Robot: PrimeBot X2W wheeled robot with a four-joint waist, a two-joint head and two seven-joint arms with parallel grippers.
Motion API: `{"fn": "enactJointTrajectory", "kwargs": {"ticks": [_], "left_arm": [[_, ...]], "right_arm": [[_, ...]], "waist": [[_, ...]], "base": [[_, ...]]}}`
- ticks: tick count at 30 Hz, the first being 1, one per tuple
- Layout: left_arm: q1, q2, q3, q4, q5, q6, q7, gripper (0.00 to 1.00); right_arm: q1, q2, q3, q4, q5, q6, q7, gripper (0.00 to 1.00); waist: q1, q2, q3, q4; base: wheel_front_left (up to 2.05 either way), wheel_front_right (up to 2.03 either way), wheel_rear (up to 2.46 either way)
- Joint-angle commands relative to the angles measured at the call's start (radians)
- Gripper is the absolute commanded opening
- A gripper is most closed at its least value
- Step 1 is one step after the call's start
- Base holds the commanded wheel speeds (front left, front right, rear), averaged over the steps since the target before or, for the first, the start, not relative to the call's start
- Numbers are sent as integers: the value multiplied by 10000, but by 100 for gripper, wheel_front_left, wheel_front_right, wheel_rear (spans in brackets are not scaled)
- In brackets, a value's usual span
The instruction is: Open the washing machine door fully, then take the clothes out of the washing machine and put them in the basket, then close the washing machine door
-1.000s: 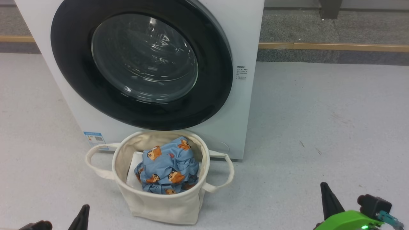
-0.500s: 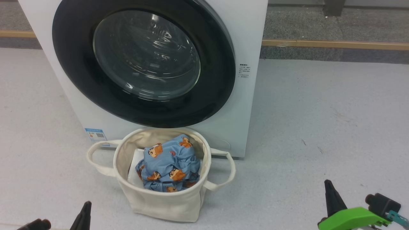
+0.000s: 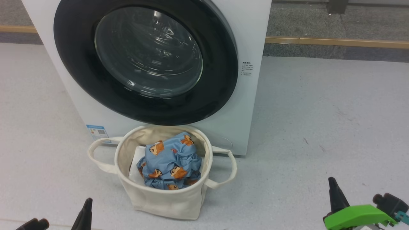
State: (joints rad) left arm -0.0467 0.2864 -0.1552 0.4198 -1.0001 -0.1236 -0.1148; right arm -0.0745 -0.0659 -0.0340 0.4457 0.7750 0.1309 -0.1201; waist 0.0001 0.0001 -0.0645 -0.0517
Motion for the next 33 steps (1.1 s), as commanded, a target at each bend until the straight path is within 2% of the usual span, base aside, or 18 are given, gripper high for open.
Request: {"fn": "enactJointTrajectory", "kwargs": {"ticks": [1,33], "left_arm": [[-544,113,329,-380,-147,-26,52,0],[-573,-908,1307,-942,-2593,-44,975,0]], "right_arm": [[-446,12,12,-394,218,-1,97,0],[-400,71,-324,-1060,3565,-1,1022,0]], "waist": [[-1,-1,7,5],[-1,-1,283,217]], "base": [[0,0,0],[0,0,0]]}}
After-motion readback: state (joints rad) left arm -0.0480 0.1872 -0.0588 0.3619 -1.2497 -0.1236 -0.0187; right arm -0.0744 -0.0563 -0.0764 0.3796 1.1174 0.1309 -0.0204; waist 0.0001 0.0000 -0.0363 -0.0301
